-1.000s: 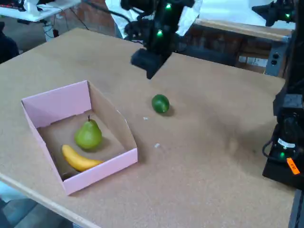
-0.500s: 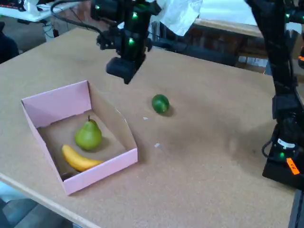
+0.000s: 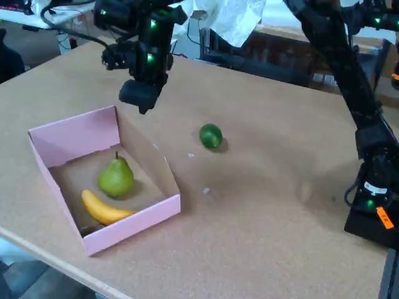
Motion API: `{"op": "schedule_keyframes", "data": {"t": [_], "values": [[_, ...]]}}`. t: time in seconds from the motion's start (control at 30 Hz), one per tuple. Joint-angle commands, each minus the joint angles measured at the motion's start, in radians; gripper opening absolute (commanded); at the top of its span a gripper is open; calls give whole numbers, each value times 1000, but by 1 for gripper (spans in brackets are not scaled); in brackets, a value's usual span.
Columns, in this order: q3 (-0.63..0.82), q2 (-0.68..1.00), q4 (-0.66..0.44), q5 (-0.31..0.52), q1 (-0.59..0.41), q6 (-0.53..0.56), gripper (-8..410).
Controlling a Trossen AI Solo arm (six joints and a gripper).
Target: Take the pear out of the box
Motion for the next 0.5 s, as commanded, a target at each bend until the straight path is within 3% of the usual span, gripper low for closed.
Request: {"op": "schedule_keyframes", "data": {"t": [0.0, 0.47], "values": [[3, 13, 8, -14, 18, -5, 0], [3, 16, 40, -28, 79, 1, 0]]}}
